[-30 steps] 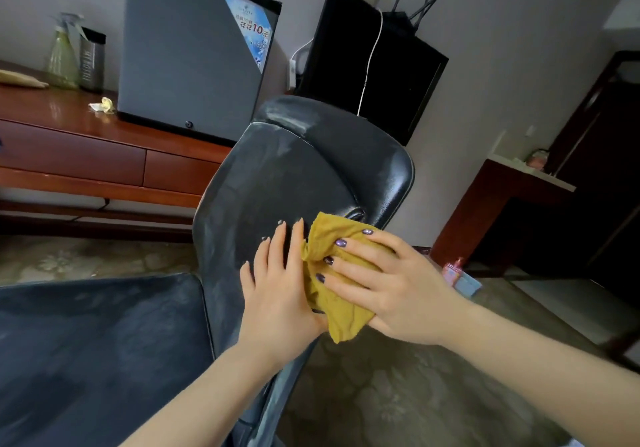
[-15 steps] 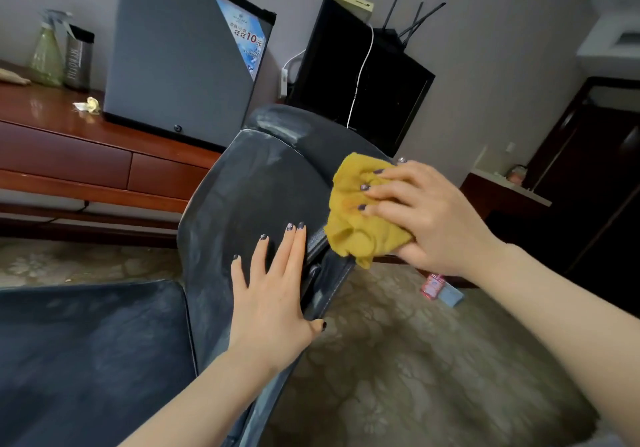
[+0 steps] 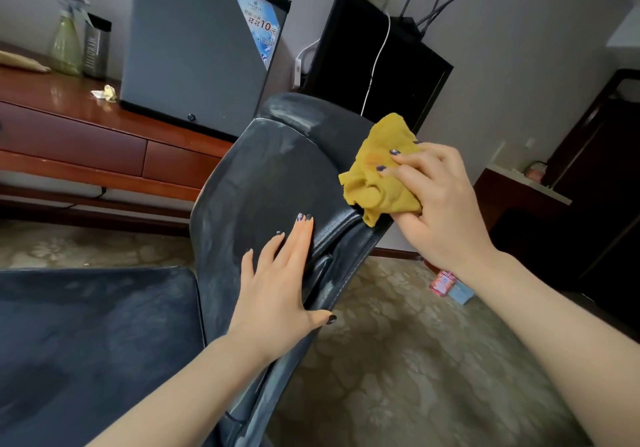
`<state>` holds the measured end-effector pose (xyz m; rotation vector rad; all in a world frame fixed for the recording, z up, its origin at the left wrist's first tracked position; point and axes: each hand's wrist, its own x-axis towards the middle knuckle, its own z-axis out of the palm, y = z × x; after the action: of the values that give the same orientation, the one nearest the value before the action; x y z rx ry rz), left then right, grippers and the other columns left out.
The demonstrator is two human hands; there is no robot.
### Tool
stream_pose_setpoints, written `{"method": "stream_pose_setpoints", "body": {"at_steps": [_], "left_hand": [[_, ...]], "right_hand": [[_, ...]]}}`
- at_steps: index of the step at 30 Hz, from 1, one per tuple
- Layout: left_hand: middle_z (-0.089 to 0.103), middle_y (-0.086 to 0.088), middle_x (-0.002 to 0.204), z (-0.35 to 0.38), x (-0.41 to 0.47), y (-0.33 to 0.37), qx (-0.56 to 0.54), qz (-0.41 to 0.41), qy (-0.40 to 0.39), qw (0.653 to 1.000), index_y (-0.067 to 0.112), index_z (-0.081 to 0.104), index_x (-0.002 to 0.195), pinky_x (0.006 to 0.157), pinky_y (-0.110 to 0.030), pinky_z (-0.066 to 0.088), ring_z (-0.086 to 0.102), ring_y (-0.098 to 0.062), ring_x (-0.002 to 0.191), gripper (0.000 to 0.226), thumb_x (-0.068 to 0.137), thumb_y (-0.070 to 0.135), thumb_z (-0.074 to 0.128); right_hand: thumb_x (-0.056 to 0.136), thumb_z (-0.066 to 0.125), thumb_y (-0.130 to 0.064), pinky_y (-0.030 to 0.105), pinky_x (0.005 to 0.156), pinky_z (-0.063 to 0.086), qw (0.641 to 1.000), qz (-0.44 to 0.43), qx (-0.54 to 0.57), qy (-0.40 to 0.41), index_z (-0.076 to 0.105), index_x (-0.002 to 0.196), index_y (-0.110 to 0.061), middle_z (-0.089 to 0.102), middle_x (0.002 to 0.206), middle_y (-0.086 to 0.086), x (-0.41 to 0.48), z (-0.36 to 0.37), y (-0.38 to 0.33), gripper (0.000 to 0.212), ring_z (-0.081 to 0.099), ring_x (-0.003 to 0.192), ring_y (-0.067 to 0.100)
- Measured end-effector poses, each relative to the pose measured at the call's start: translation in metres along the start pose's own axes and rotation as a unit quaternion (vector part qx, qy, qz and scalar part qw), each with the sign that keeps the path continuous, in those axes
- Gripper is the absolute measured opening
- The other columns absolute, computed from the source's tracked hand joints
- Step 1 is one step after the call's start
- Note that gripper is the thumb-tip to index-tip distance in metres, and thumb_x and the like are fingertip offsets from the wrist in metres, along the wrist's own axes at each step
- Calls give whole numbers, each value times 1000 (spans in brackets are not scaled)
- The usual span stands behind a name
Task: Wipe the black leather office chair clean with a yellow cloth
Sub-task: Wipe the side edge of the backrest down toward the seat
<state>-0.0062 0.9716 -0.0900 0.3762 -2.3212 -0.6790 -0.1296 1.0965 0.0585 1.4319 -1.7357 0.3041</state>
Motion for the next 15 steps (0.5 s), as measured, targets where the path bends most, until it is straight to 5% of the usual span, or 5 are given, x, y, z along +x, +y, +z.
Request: {"method": "stream_pose_setpoints", "body": {"at_steps": [7,15], "left_hand": [[-24,19,152,-3,-19,-11,1,-2,-27,1000,36,-26,142,117,-39,-5,-8,-10,144,118,74,57,68],[-13,12,157,-14,-13,-19,-11,23,-103,994,35,-20,145,117,-40,16,4,-9,146,119,73,39,75]], "right_hand": [[79,61,-29,41,90,33,989,-105,-87,50,70,81,-8,68,90,5,-21,8,-17,23,47,106,30],[86,53,-35,42,89,35,985,-126,-111,48,70,80,-12,68,87,2,-43,19,-36,30,50,104,28]]}}
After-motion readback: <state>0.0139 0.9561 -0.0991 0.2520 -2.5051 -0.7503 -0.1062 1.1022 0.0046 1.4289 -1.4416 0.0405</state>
